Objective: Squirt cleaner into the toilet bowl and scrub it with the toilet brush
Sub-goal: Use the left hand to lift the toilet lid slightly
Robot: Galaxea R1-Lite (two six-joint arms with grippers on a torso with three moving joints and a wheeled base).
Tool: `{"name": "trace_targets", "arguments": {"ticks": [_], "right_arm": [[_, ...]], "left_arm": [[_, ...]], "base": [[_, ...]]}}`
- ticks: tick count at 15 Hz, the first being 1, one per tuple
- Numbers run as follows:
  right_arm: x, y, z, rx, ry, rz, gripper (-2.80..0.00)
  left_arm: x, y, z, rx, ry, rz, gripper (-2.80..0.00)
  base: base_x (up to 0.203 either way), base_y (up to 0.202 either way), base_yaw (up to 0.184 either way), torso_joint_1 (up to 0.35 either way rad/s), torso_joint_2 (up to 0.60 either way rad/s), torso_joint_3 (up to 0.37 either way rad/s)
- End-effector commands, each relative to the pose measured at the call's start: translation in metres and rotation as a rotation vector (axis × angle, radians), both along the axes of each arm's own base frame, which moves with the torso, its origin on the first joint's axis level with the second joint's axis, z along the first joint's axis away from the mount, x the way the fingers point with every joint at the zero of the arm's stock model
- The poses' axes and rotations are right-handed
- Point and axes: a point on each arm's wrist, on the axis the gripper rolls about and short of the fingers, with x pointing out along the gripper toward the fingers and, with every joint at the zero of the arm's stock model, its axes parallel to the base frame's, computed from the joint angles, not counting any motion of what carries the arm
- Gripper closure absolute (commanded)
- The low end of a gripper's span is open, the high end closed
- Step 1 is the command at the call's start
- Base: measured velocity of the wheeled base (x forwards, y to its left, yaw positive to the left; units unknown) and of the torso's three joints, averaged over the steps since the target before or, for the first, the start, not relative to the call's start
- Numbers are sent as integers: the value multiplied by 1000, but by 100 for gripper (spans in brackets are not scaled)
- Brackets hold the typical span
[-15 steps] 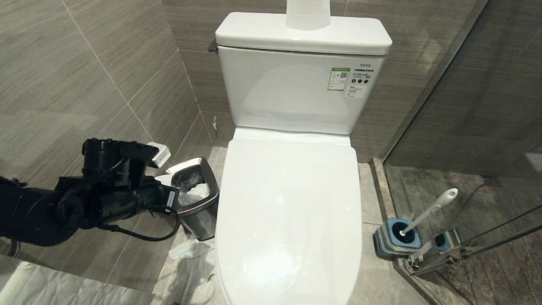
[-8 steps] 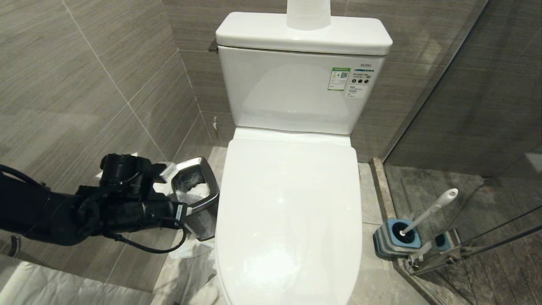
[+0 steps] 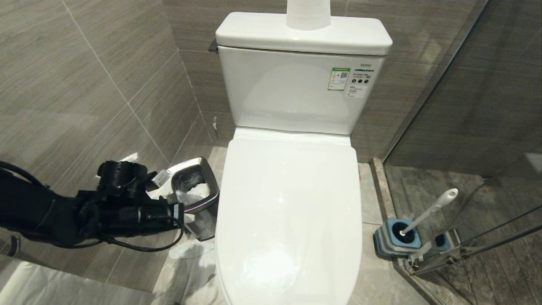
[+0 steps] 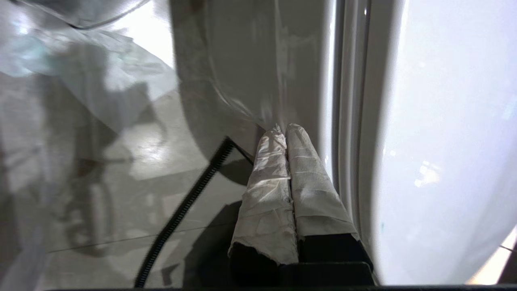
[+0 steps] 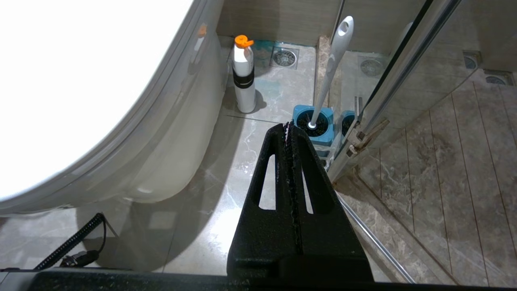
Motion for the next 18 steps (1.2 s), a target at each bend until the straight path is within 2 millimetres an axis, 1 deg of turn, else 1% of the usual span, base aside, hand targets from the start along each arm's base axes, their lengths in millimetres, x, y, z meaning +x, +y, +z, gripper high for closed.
{"name": "trace_targets", "arguments": {"ticks": [1, 4, 8, 10, 14, 15, 18], "right_arm": [[0, 0, 0, 1, 1, 0, 0], [0, 0, 0, 1, 1, 0, 0], [0, 0, 0, 1, 1, 0, 0], [0, 0, 0, 1, 1, 0, 0], [0, 0, 0, 1, 1, 0, 0], [0, 0, 0, 1, 1, 0, 0], [0, 0, 0, 1, 1, 0, 0]], "left_arm": [[-3, 11, -4, -71, 26, -28, 0], [-7, 25, -8, -191, 58, -91, 0], [-14, 30, -16, -327, 110, -178, 0], [-15, 31, -16, -379, 122, -200, 0], [-16, 33, -16, -531, 154, -300, 0], [-16, 37, -17, -571, 160, -319, 0], [-17, 44, -24, -602, 164, -322, 0]], "base": [[0, 0, 0, 0, 0, 0], [0, 0, 0, 0, 0, 0], [0, 0, 0, 0, 0, 0], [0, 0, 0, 0, 0, 0], [0, 0, 0, 0, 0, 0], [0, 0, 0, 0, 0, 0], [0, 0, 0, 0, 0, 0]]}}
